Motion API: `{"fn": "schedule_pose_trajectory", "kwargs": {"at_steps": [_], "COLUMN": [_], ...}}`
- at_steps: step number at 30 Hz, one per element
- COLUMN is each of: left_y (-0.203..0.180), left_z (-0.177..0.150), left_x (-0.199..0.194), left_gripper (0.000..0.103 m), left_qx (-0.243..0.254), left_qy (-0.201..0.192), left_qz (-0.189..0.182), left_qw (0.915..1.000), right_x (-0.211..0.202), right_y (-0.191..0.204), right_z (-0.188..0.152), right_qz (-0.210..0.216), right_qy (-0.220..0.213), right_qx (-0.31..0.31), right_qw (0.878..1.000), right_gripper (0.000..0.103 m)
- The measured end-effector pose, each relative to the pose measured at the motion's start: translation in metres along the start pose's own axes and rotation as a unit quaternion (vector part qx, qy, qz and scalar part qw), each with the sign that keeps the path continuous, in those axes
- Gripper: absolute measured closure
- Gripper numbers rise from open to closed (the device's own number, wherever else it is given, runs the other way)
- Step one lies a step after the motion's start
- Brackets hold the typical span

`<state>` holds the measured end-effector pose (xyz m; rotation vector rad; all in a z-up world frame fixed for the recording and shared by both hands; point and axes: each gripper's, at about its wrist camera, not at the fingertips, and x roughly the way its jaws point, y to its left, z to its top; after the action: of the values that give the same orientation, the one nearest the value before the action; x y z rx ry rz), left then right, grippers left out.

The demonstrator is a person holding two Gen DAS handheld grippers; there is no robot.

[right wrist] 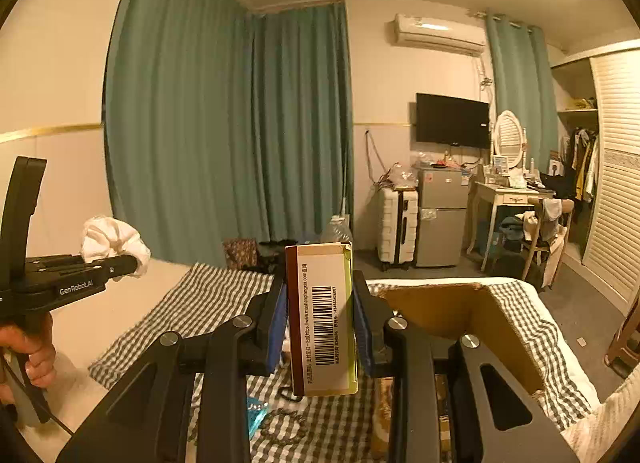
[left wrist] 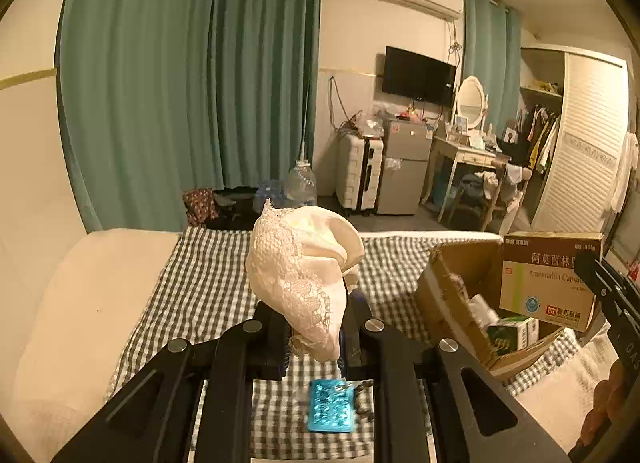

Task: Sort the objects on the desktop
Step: 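Carry the lace cloth with left tool while right tool carries amoxicillin box to box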

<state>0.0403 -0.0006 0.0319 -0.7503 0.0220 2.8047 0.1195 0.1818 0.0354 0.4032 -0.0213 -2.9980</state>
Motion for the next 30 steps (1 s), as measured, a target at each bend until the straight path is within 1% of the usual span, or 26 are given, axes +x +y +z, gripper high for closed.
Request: {"fn": "schedule_pose_trajectory", "kwargs": {"at_steps": [3,7,11,16,21,25,30], "left_y": [-0.015,-0.04,-0.066,-0.096,-0.131,-0.156,-0.184], "left_z": [0.006,0.008,0.009,0.016,0.022,0.024,0.022], "left_x": [-0.003,-0.009,-0.01,-0.011,-0.008,0.001,0.019], "left_gripper": [0.086,0.086,0.086,0.086,0.086,0.086,0.086], "left_qx": [-0.001,0.012,0.016,0.036,0.052,0.061,0.076], "left_qy": [-0.004,-0.015,-0.02,-0.027,-0.028,-0.022,-0.01], "left_qz": [-0.006,-0.004,-0.011,-0.03,-0.057,-0.079,-0.096], "left_qw": [1.0,0.9998,0.9996,0.9985,0.9966,0.9948,0.9924], "right_x": [-0.01,-0.019,-0.031,-0.046,-0.052,-0.054,-0.047], "right_y": [-0.017,-0.036,-0.052,-0.065,-0.086,-0.106,-0.138], "right_z": [0.006,0.013,0.023,0.029,0.031,0.028,0.023], "right_qz": [-0.004,-0.011,-0.011,-0.014,-0.024,-0.034,-0.05], "right_qy": [-0.013,-0.029,-0.043,-0.054,-0.06,-0.059,-0.053], "right_qx": [0.018,0.029,0.04,0.038,0.045,0.057,0.077], "right_qw": [1.0,0.999,0.998,0.998,0.997,0.996,0.994], "right_gripper": [0.075,0.075,0.075,0.075,0.075,0.075,0.075]}}
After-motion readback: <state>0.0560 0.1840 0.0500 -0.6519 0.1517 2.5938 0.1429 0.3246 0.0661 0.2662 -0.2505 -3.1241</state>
